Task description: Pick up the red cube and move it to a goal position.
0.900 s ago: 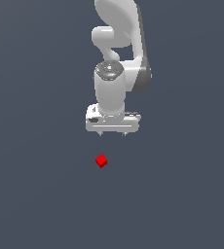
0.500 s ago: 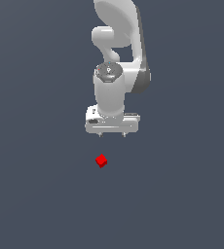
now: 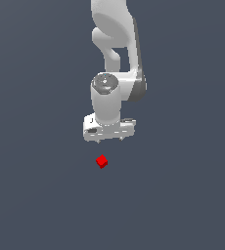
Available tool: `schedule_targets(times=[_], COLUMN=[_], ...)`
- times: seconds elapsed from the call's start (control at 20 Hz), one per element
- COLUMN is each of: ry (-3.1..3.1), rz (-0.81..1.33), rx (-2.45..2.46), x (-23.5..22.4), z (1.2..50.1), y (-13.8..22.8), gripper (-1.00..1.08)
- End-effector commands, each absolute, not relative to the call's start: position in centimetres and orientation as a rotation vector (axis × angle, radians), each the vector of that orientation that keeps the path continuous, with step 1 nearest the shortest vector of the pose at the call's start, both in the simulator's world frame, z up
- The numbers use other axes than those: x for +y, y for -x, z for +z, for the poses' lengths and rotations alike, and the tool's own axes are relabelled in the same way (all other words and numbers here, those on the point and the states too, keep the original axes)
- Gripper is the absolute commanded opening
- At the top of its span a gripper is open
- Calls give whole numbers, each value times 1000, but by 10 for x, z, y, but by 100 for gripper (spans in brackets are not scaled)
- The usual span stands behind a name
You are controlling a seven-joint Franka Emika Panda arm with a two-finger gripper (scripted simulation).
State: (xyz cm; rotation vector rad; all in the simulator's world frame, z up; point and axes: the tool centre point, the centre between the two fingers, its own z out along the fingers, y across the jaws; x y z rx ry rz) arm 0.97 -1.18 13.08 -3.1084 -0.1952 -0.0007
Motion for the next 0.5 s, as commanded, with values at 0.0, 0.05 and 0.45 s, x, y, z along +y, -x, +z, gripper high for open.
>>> schedule_targets(times=[0.0,0.05,0.45], ry=[3104,3102,3060], rz=[0,0,0], rx=[-278,-316,-647], x=[-17,-19,-36], z=[120,115,71], y=[-13,-15,-33], gripper=[100,100,100])
